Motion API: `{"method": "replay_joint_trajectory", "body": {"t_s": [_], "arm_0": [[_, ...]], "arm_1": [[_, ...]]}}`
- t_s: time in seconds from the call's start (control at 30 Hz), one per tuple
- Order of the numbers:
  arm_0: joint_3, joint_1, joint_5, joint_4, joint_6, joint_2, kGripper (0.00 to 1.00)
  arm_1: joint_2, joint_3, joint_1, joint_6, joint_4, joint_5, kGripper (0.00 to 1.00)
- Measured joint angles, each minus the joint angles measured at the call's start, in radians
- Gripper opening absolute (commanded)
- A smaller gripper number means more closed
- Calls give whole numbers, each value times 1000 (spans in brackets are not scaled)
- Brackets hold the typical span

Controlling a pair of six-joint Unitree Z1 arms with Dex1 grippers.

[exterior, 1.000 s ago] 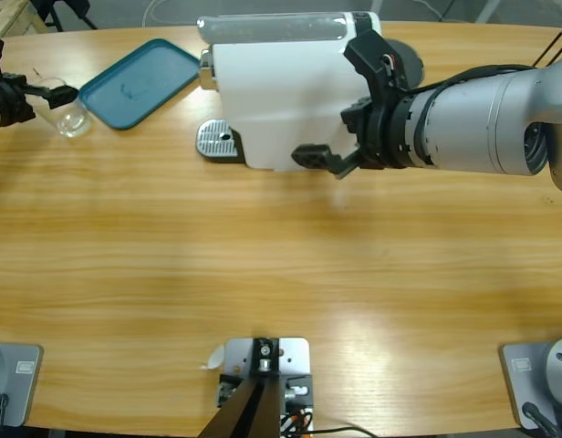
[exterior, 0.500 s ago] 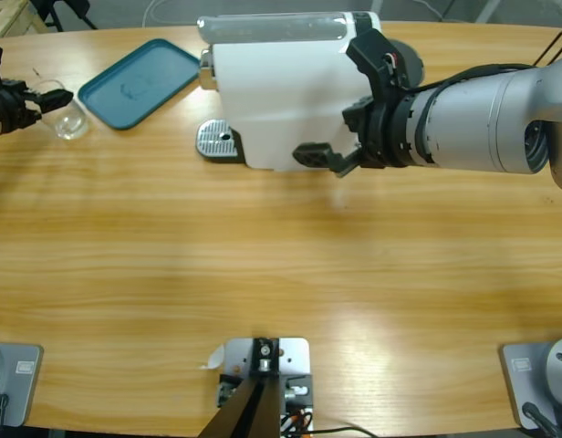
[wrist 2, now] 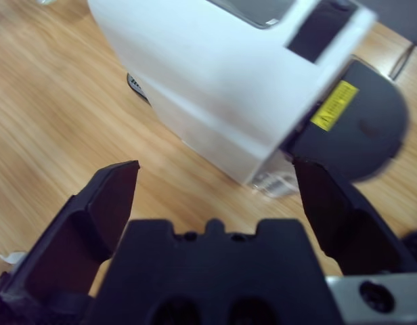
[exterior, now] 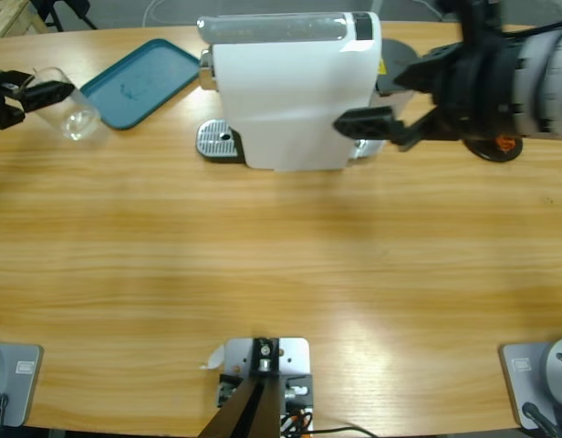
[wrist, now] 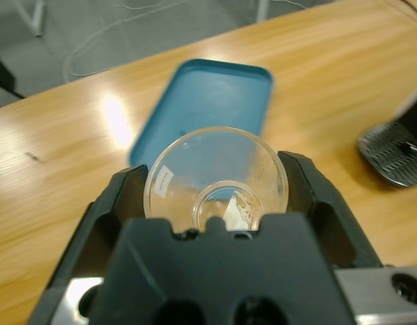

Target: Pour coffee

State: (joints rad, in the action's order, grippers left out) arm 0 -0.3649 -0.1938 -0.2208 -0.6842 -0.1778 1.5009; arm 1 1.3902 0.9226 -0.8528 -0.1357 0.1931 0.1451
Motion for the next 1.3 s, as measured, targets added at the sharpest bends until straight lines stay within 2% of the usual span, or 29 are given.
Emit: {"method": "replay_joint_trajectory", "body": {"t_s": [0.23,0.4,0.83,1.07,1.3], "arm_0": [[-35,-84,-150,107,-6,-39,0],[-111,-135,-226,171,-59,-30,0],[-308,-260,-230,378,-399,139,0],[-372,-280,-287,361,-426,224,0],[-371,-280,-324,192,-425,327,0]], "arm_1": [[-162,-60,0,0,79,11,1000],[-268,-163,1,0,104,11,1000],[-366,-214,52,0,186,19,1000],[-368,-159,56,0,307,19,1000],[-378,-116,56,0,400,19,1000]]}}
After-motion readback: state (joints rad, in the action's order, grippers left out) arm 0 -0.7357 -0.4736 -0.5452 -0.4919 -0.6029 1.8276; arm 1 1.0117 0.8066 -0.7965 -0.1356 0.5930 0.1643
